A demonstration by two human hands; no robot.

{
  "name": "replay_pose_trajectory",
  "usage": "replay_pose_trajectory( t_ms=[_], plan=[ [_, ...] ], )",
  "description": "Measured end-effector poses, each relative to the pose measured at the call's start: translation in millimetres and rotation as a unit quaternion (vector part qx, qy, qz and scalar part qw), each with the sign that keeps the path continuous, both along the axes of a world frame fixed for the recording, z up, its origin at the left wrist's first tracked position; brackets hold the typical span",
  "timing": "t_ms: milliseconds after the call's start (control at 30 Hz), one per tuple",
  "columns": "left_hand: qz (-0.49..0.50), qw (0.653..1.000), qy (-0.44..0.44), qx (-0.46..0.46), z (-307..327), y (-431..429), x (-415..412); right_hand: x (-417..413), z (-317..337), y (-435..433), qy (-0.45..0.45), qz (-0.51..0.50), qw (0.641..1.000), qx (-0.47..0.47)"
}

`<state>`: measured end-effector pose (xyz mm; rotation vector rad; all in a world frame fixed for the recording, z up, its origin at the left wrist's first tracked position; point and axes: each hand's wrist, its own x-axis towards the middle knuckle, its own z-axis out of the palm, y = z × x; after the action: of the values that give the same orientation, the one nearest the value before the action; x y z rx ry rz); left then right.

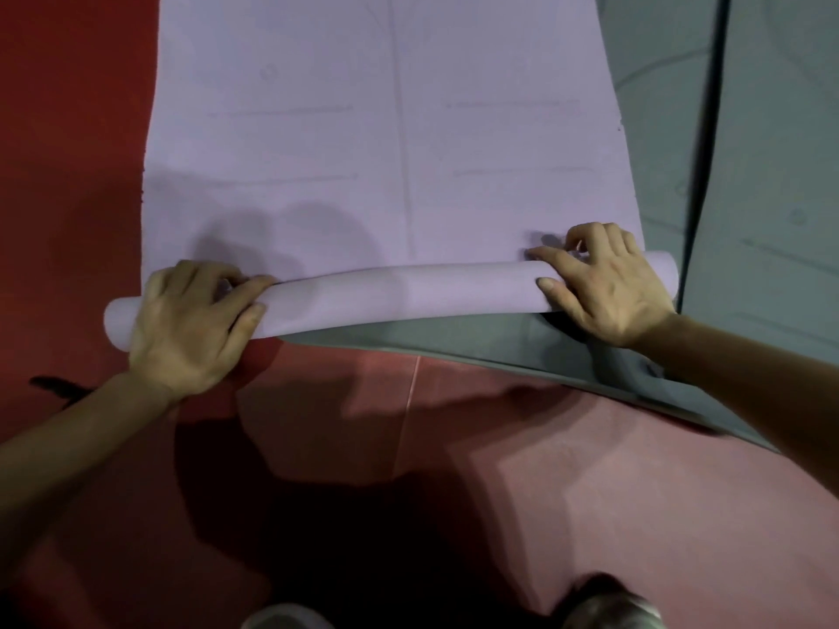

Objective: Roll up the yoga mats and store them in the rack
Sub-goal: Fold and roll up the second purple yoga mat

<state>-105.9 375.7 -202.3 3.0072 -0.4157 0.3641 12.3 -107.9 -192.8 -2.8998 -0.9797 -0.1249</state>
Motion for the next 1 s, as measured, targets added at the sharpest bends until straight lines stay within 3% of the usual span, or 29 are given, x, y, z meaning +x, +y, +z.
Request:
replay_pose_trajectory(
  t_ms=[133,300,400,600,867,1000],
  plan=[
    [0.002,0.999,-0.030,0.014,3,0,8,-2,-3,2,-0.038,-0.042,0.998,0.018],
    [0.117,0.990,-0.060,-0.057,-1,-14,-3,-19,1,1,-0.048,-0.065,0.994,0.068],
    [0.077,0.991,-0.069,-0.082,-9,-8,-12,-28,-2,-14,-0.021,-0.046,0.998,0.047],
    [0.027,0.999,0.018,0.007,-4,12,-20,-18,0,-15,-0.009,-0.035,0.999,0.022],
    [0.020,0.999,0.037,-0.014,28,12,-8,-4,18,-19,0.009,-0.013,1.000,0.012],
    [0.002,0.992,0.125,-0.027,29,12,-14,-23,14,-28,0.023,-0.020,0.999,0.015]
  ],
)
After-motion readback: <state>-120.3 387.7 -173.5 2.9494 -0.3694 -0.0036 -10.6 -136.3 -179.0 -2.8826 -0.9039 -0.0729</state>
